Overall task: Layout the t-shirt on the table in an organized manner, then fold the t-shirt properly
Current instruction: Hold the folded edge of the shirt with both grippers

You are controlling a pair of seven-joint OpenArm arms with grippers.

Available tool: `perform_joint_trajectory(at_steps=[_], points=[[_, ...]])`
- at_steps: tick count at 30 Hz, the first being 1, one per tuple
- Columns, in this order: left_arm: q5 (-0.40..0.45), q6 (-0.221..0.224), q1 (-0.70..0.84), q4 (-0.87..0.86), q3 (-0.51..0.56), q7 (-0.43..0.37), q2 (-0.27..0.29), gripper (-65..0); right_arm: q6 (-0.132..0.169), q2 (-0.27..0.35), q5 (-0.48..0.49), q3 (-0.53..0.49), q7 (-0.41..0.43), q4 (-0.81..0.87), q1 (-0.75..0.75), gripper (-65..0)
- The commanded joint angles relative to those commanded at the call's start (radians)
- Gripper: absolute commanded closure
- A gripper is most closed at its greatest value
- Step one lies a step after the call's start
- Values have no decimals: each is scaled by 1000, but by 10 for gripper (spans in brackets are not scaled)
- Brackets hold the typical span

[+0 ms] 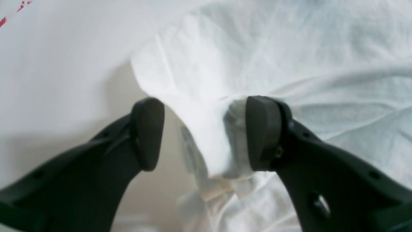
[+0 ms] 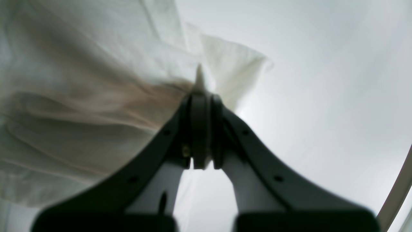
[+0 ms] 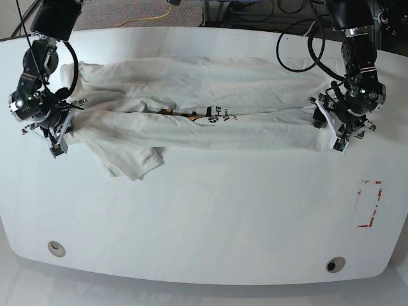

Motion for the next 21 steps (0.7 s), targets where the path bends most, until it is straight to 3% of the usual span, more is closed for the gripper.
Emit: perform_joint_trajectory(at_steps=[7,12,21], points=[[0,3,-58,9,-37,3,3,-376,0,-2,5,0,0,-2,0,0],[0,5,-100,-54,-58,41,3,-376,0,-2,8,0,0,-2,0,0],[-2,-2,-143,-180,-60,38,3,-376,0,-15,8,0,0,-2,2,0]])
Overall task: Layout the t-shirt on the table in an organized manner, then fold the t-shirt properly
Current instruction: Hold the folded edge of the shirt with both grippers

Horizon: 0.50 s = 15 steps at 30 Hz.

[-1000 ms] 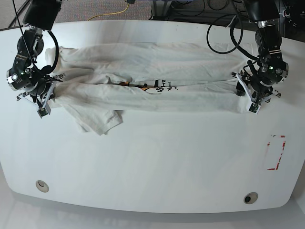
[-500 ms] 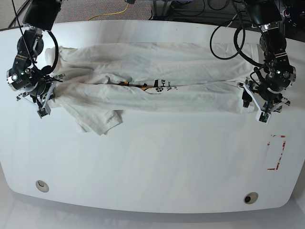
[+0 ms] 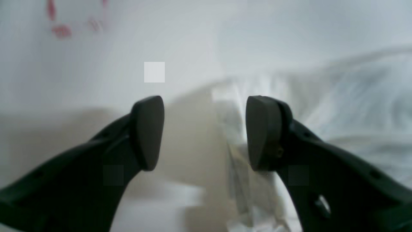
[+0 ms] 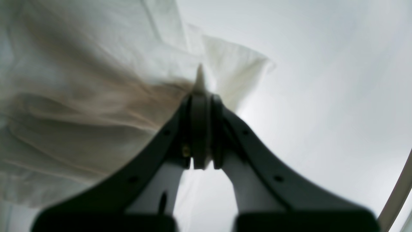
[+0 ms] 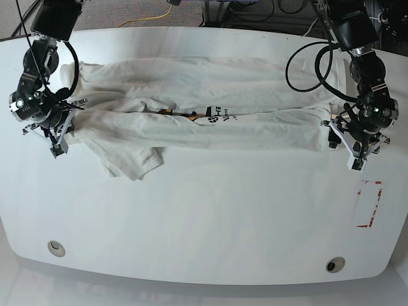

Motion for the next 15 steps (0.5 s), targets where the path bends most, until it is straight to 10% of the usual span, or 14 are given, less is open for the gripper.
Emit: perform_joint_trajectory(at_steps=[10,15], points=[[-15,0,-25,-87,5,0,12,-382,0,-20,0,0,0,0,0,0],[-46,0,-32,-121,5,2,17,-489,0,-21,2,0,0,0,0,0]])
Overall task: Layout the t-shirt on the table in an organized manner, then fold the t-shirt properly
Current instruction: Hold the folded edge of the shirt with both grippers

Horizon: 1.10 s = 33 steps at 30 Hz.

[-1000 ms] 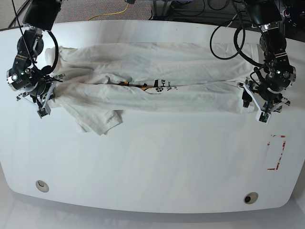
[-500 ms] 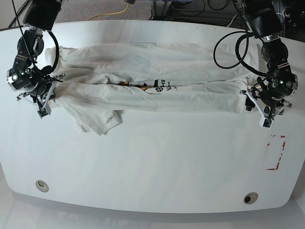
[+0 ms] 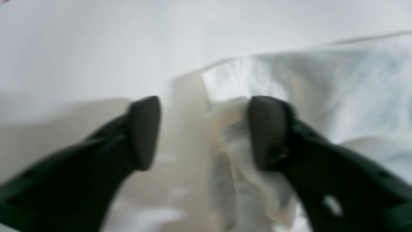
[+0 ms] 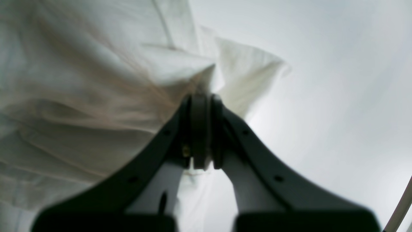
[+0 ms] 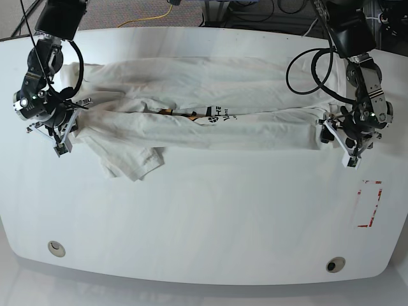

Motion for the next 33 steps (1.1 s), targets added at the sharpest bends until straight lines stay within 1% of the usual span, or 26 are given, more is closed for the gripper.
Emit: perform_joint_trajectory(at_steps=[1,5,11,14,17,23,24,26,27,28,30,31,33], points=[[-6,0,0,0,0,0,0,-510,0,0,0,0,0,0,0,0],[-11,0,-2,5,3,3,3,-514,0,0,0,0,0,0,0,0],[-15,0,-3,2,34,3,5,-514,0,0,0,0,0,0,0,0],[-61,0,-3,-2,35,3,5,-514,0,0,0,0,0,0,0,0],[-87,0,-3,-2,35,3,3,-511,0,0,0,0,0,0,0,0],[-91,6,-3,-20,55,2,2,-506,0,0,0,2,0,0,0,0],[-91,6,-3,-26,58,0,0,-496,0,0,0,2,0,0,0,0],[-91,6,-9,-38,61,-2,-2,-428,0,0,0,3,0,0,0,0],[-91,6,-12,-40,61,-2,-2,-410,0,0,0,3,0,0,0,0],[-89,6,-23,-51,61,-2,-2,-357,0,0,0,3,0,0,0,0],[-89,6,-31,-68,61,-2,-2,-289,0,0,0,3,0,0,0,0],[-89,6,-35,-83,61,-3,-3,-236,0,0,0,3,0,0,0,0],[-89,6,-46,-97,61,-3,-3,-183,0,0,0,3,0,0,0,0]])
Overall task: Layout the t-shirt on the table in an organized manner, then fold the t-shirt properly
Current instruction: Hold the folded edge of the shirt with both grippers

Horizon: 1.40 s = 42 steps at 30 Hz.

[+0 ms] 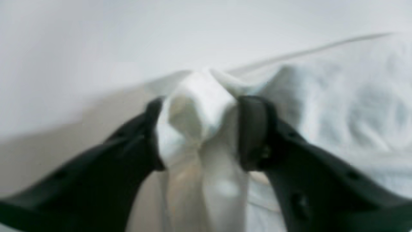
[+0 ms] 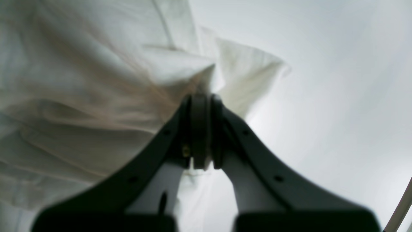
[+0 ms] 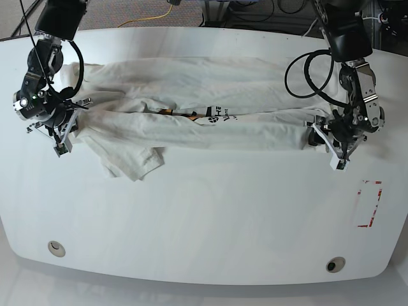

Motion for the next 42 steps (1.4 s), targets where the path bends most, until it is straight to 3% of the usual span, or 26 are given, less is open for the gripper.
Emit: perform_joint_trajectory(at_steps=[3,8,16,32,42], points=[[0,0,-9,2,0,0,0,-119,0,0,0,0,0,0,0,0],[-2,-3,-12,55,0,2,0,-90,0,0,0,0,0,0,0,0],[-2,-5,-6,241,-2,11,0,-94,0,0,0,0,0,0,0,0],[-6,-8,25,489,-5,133,-18,-94,0,0,0,0,0,0,0,0],[-3,-8,23,470,-5,135,-40,-118,0,0,0,0,0,0,0,0]])
